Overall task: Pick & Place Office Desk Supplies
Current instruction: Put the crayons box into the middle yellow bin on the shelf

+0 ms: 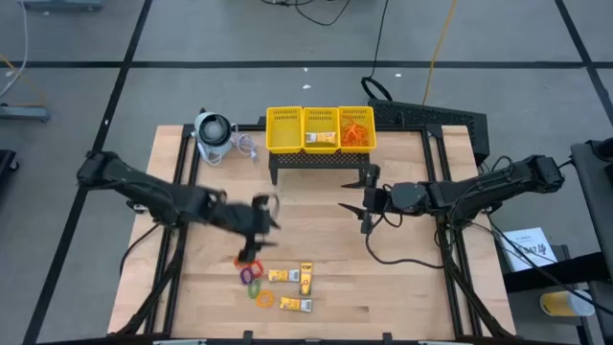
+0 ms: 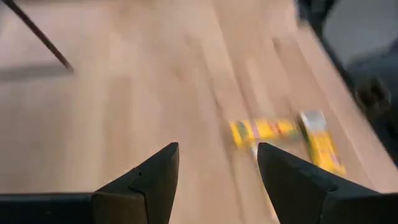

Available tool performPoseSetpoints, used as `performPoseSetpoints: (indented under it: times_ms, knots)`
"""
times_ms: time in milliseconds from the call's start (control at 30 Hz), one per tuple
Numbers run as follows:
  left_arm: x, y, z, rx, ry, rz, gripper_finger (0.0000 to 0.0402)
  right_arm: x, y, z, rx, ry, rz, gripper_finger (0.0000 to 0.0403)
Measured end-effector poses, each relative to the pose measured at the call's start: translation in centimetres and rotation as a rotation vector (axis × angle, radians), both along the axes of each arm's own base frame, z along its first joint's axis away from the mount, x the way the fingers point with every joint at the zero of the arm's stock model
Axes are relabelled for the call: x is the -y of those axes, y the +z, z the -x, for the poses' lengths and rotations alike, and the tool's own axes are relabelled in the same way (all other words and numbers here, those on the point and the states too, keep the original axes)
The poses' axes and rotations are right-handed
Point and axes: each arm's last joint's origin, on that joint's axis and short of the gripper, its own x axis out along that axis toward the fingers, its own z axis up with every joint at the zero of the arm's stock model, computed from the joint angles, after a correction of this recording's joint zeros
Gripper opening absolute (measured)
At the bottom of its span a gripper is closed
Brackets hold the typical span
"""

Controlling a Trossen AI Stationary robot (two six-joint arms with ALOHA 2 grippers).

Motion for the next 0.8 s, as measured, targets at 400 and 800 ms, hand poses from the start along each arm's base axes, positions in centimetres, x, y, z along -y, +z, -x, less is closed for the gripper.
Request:
performPoseSetpoints:
  times_ms: [400, 800]
  knots:
    - [7.9, -9.3, -1.5, -0.334, -0.034, -0.013, 0.0228, 0.0, 0.0, 0.0, 0.002, -0.001, -0.003, 0.0215]
    - [9.9, -11.5, -2.7, -0.285, -0.020, 0.032, 0.0228, 0.0, 0.1, 0.0, 0.007, 0.000, -0.004, 0.0215]
